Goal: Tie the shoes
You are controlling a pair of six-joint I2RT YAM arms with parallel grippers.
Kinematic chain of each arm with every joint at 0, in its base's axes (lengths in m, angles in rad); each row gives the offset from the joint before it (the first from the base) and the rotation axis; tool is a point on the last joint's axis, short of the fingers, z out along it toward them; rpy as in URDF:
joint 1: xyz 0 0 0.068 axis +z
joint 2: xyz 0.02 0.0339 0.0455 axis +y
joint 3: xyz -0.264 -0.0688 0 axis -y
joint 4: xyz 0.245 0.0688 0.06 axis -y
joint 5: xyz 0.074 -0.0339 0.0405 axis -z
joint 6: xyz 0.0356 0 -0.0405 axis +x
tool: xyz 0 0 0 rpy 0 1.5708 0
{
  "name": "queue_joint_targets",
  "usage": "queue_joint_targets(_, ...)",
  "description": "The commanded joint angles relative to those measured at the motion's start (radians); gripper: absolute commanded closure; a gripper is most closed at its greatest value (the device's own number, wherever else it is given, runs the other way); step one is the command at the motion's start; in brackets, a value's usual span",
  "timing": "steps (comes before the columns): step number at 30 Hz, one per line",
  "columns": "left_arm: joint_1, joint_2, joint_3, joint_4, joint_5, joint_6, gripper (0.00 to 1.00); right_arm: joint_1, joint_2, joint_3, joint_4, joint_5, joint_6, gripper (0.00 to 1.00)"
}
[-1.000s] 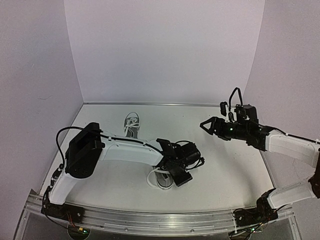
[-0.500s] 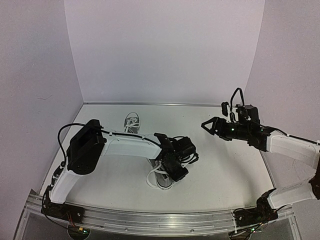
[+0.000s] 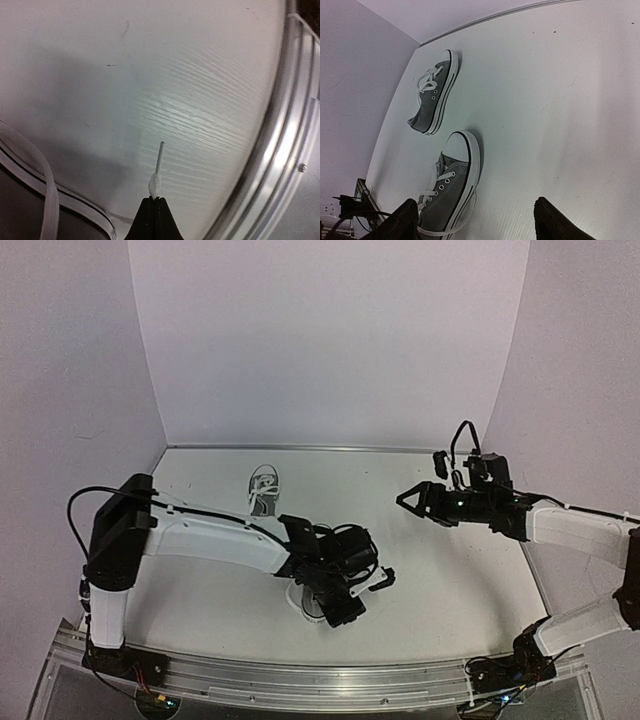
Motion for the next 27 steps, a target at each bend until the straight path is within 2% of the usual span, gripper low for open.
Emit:
queue_joint_targets(1, -0.028, -0.218, -0.094, 0.065, 0.104, 0.009, 1.0, -0.005, 0.02, -0.004, 0.035, -0.046, -0.027, 0.25)
queue_joint_targets(9, -0.028, -0.544, -0.313, 0.228, 0.146, -0.059, 1.0, -0.005, 0.09, -0.033, 0.102, -0.112, -0.017, 0.29)
queue_joint_targets(14, -0.016, -0.722, -0.413, 0.285, 0.104, -0.09, 1.0, -0.003, 0.125, -0.051, 0.138, -0.143, -0.016, 0.32)
queue_joint_targets(19, 0.06, -0.84, -0.499, 0.297, -0.037, -0.164, 1.0, -0.003, 0.146, -0.07, 0.155, -0.18, -0.029, 0.37)
queue_joint_targets(21, 0.123, -0.872, -0.545, 0.309, -0.086, -0.222, 1.0, -0.001, 0.157, -0.081, 0.157, -0.191, -0.033, 0.39)
queue_joint_targets(24, 0.199, -0.902, -0.604, 0.322, -0.186, -0.296, 1.0, 0.025, 0.182, -0.099, 0.172, -0.195, -0.03, 0.4)
queue_joint_targets(27, 0.225, -0.898, -0.63, 0.352, -0.219, -0.312, 1.0, 0.068, 0.217, -0.104, 0.195, -0.188, -0.026, 0.4)
